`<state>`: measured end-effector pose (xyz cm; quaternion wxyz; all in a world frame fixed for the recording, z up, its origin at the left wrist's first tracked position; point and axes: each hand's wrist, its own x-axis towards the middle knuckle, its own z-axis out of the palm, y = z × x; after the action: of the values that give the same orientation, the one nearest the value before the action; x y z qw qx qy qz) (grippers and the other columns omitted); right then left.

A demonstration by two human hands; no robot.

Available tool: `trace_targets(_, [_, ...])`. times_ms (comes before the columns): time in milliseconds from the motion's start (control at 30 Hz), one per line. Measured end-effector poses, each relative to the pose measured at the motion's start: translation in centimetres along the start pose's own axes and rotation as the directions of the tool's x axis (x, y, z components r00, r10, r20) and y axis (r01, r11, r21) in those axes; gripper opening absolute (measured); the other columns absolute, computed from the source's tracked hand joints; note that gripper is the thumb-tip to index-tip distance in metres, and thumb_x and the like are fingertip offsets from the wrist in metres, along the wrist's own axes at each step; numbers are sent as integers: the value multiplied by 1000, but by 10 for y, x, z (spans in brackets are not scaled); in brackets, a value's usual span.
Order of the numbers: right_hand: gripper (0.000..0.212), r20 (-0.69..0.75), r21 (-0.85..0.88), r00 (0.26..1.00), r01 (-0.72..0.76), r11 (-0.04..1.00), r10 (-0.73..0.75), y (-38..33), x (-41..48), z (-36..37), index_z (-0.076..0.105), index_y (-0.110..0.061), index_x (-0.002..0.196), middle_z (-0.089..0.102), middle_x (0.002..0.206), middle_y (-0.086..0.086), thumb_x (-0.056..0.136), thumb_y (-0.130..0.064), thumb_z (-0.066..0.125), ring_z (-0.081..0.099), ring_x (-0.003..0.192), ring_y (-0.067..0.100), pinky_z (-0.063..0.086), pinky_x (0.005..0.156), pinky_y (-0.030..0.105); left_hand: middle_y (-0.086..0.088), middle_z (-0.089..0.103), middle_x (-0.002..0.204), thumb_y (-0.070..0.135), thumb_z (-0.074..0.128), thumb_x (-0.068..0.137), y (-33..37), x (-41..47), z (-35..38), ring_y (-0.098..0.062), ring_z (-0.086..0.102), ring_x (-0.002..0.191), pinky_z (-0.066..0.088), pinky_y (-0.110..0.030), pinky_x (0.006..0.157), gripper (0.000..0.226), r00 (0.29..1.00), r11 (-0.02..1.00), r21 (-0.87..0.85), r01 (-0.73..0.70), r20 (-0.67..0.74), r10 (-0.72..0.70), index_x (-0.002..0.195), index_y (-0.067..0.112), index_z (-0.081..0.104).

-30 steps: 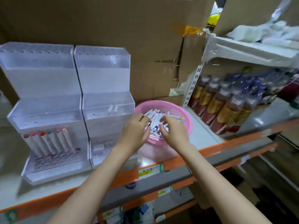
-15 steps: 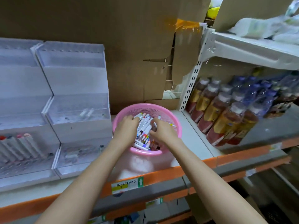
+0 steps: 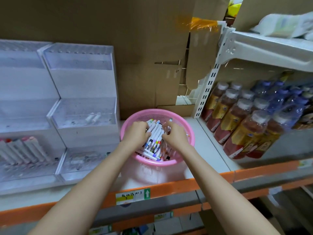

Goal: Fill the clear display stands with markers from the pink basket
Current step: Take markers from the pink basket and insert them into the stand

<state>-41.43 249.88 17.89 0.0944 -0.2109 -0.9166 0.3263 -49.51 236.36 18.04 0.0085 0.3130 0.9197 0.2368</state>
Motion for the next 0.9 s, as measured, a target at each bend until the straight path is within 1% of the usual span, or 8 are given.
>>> trace_targets(167, [57,-94,102,995,53,993,-44,1,-3,-1,46,-21,134,59,73,2,82,1,53,53,59,16,40,51,31,-9,70,89,12,59,82,-1,-1,-3,-23,62,82,49,-37,72,19,1000,996,-92,19,-16,-21,98,6,67])
trace_targets(233, [63,-139,147,989,74,986,-53,-2,-5,-4,37,-23,141,64,77,12,85,0,55,58,61,21,47,56,37,-6,69,102,11,58,84,-2,-2,-7,-20,61,84,45,-30,71,32,998,991,-130,-19,-64,11,116,11,61])
trace_targets(333, [61,-196,190,975,141,972,-103,-4,-9,-6,37,-24,142,67,89,8,88,-6,58,63,69,19,51,64,38,0,65,109,9,57,87,3,-7,-14,-19,61,84,40,-24,68,47,979,973,-190,-132,-176,99,132,19,50])
trace_targets(467, [51,-275,200,937,275,940,-215,-9,-16,-11,50,-24,132,69,99,3,86,-7,63,64,72,16,52,69,34,2,65,81,11,59,87,12,-18,-24,-17,61,70,51,-37,66,35,937,948,-198,-249,-297,184,117,28,54])
trace_targets(567, [51,-301,227,916,339,913,-265,-20,-24,-15,53,-26,129,69,94,-4,84,-7,68,64,81,7,51,69,20,5,61,79,4,60,84,16,-28,-33,-9,60,64,54,-37,66,39,922,918,-278,-284,-344,181,115,28,55])
trace_targets(633, [51,-325,255,897,389,885,-301,-31,-32,-17,53,-25,129,69,91,-6,84,-7,69,64,83,3,50,69,16,6,61,81,-1,61,83,19,-37,-43,-6,61,64,56,-33,65,42,897,885,-327,-330,-400,186,116,24,55])
trace_targets(767, [47,-391,297,844,493,818,-367,-57,-42,-19,54,-22,126,66,86,-8,85,-4,67,65,82,4,57,71,33,5,64,86,-2,64,81,19,-61,-66,-5,62,71,48,-10,69,43,795,846,-302,-440,-569,211,117,19,58])
trace_targets(900, [45,-373,357,832,538,764,-411,-91,-49,-8,54,-20,124,65,82,-7,84,-3,67,65,73,6,54,66,25,5,62,86,-2,68,78,0,-82,-92,-7,62,76,49,-12,71,43,744,864,-277,-421,-650,155,116,16,59])
